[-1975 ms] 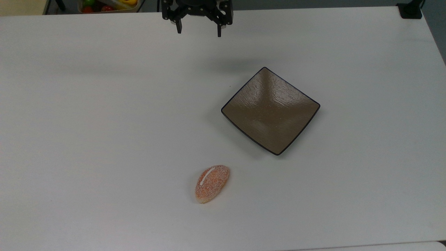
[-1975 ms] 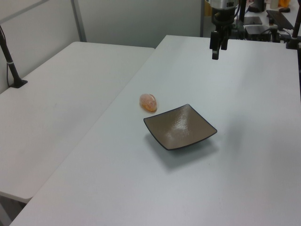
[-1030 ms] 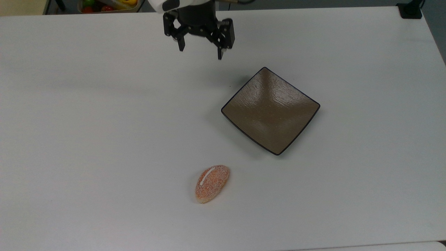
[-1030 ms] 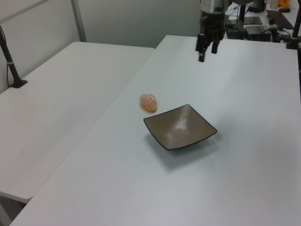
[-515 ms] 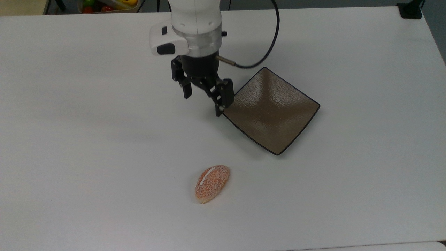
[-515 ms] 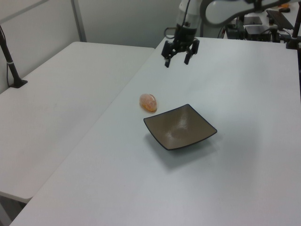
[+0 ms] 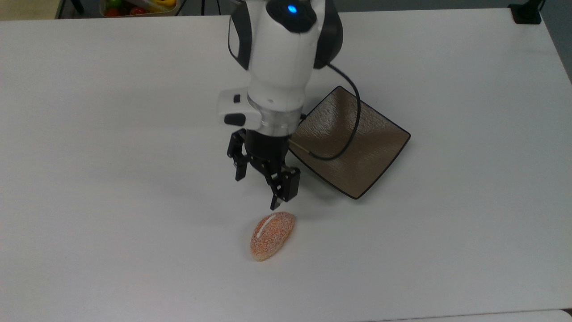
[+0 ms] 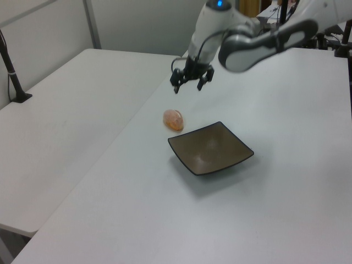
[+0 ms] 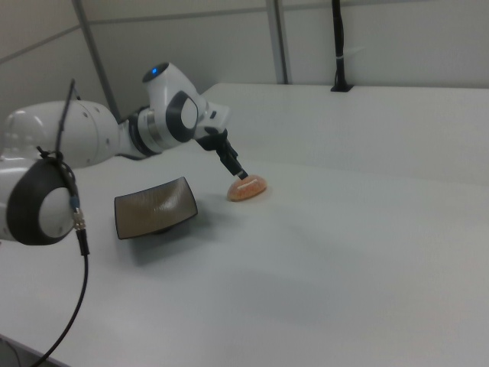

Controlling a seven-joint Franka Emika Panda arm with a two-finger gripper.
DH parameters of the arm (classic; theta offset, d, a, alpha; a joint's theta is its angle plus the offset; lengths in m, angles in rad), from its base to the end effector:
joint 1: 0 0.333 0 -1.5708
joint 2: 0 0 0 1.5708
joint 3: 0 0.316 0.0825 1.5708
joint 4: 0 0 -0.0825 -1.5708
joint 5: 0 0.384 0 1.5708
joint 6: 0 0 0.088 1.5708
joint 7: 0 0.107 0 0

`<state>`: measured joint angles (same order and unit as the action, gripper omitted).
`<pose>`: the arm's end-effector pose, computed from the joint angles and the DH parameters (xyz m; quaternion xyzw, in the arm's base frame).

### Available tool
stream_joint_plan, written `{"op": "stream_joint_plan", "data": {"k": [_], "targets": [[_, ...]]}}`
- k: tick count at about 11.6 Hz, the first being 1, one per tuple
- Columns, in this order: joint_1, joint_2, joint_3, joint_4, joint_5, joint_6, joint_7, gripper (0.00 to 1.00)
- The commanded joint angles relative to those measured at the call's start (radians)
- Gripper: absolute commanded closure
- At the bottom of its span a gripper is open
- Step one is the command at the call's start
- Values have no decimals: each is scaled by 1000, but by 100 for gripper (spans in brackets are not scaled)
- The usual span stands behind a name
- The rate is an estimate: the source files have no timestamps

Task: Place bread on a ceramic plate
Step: 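Move the open gripper down over the orange bread roll, then close the gripper around the bread roll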

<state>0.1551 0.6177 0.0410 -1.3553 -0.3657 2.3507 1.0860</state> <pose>0.7454 0.1354 0.4024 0.9147 -0.3305 0.2325 0.0015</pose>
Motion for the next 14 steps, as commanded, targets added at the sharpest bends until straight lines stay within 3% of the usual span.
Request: {"op": "stream_joint_plan", "data": {"k": [1, 4, 9, 10, 11, 12, 14], "targets": [[21, 146, -3, 122, -134, 39, 136, 0], [29, 203, -1, 163, -141, 48, 147, 0], [38, 228, -1, 153, -177, 98, 184, 0], [38, 229, 0, 151, -191, 98, 189, 6], [38, 228, 0, 151, -191, 98, 204, 39], [41, 228, 0, 150, -197, 98, 215, 48], [52, 228, 0, 148, -206, 98, 224, 54]]}}
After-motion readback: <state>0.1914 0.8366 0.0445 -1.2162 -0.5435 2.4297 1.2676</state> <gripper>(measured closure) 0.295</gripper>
